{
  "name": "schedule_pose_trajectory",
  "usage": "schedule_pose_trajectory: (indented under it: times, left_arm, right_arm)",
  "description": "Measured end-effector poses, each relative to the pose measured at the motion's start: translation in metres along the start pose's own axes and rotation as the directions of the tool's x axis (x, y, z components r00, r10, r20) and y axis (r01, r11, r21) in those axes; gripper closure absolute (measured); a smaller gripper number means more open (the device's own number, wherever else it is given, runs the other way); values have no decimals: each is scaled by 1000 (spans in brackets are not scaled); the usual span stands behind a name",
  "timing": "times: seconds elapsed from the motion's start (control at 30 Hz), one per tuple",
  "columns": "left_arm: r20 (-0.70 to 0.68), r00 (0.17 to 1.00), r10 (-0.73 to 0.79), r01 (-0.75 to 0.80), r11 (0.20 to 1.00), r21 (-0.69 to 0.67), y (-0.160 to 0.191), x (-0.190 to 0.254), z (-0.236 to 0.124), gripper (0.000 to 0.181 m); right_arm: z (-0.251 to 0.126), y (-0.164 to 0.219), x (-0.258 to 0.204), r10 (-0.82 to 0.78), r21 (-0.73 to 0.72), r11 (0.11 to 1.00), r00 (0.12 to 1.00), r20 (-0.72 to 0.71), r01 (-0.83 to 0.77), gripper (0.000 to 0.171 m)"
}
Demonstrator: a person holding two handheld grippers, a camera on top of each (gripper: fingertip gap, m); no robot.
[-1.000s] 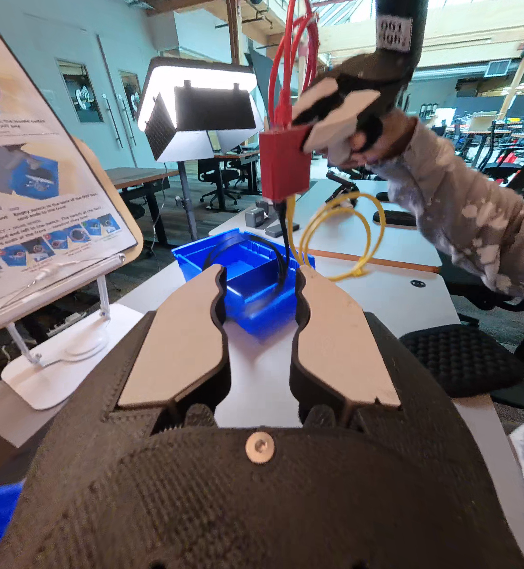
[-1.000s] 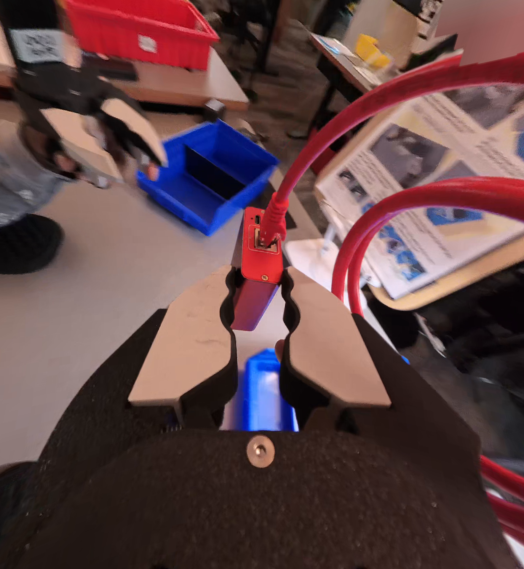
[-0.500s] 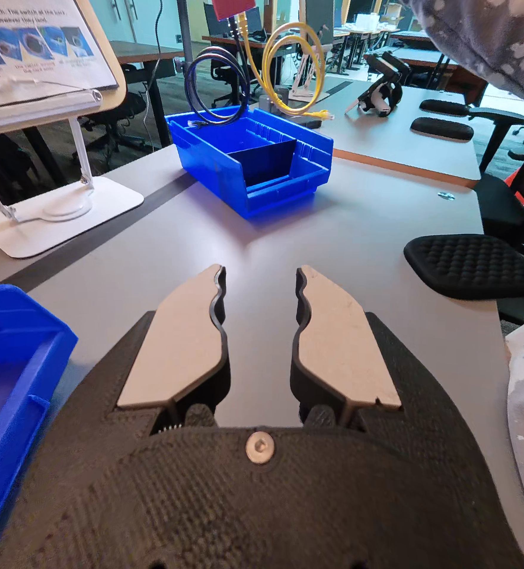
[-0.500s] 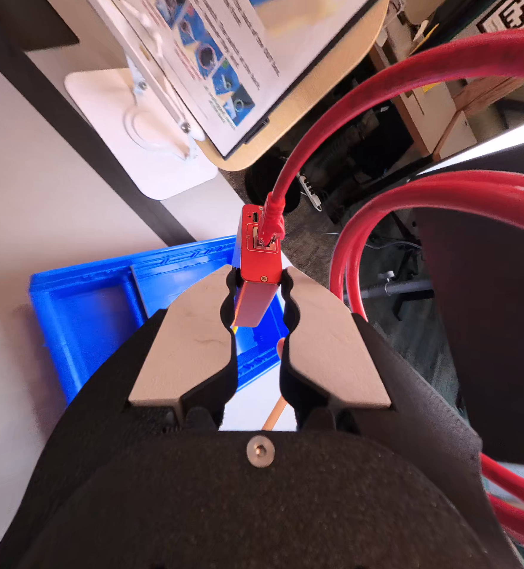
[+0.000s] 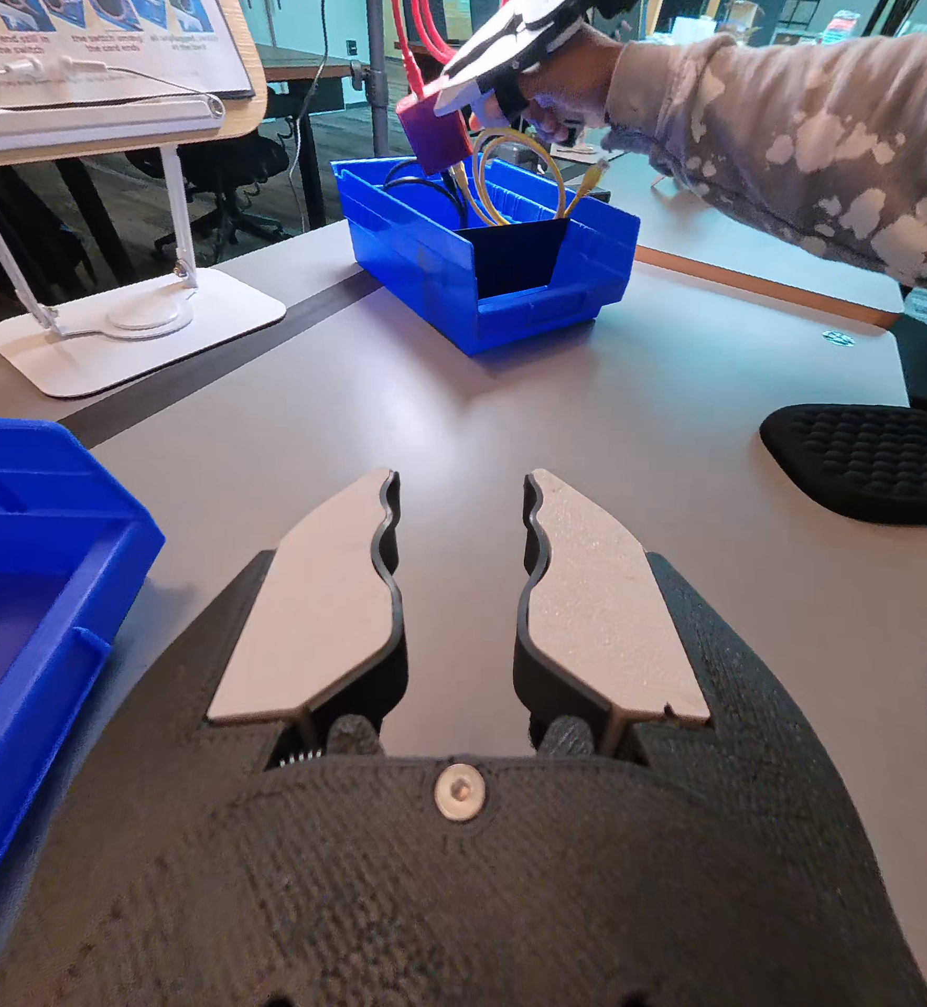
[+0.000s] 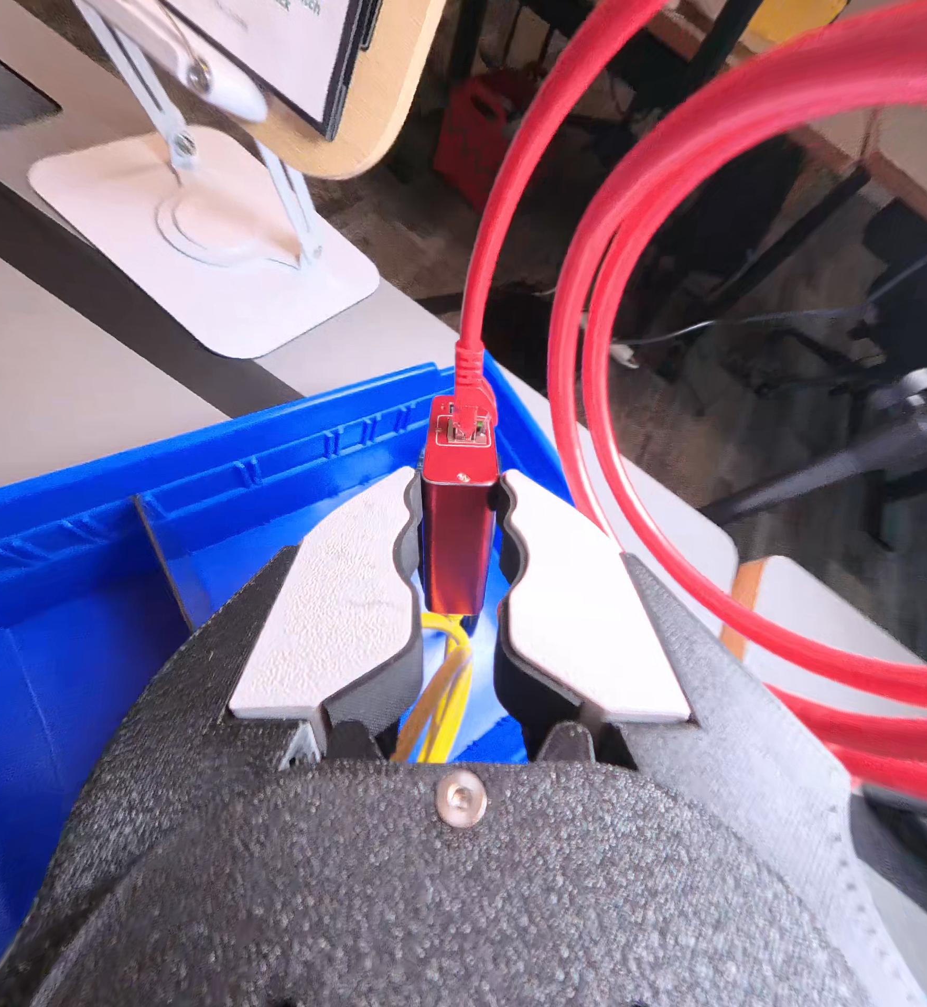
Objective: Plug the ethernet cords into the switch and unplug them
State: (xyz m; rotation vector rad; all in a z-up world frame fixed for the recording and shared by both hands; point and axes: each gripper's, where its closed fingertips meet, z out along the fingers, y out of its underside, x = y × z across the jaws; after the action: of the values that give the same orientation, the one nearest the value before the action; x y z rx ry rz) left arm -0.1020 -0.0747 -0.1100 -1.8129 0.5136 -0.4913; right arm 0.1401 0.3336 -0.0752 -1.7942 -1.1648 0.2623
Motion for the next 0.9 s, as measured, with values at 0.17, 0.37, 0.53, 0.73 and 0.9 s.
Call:
schedule_pose_trajectory:
  times: [0.17,0.37,0.53,0.73,0.9]
  left_arm:
    - [9,1000,-9,9,1000,-12,6,-3,2,138]
    - [15,1000,-14,14,1000,-16,8,-1,-2,138]
    - [38,999,-7,8,1000,-20,10,-4,-6,137]
    - [86,996,-14,17,1000,-26,12,-17,-11,136]
    - [122,992,-12,16,999,-31,11,-26,-15,135]
  right_arm:
    - [22,12,-42,-241,-160,956,970,40,244,145]
    - [48,33,-59,-340,-368,864,937,76,343,145]
    - [34,53,-71,-124,-487,852,978,171,193,138]
    - [-15,43,-82,-119,-463,873,987,105,154,124]
    - [-64,41,-109,-132,-362,921,990,53,143,124]
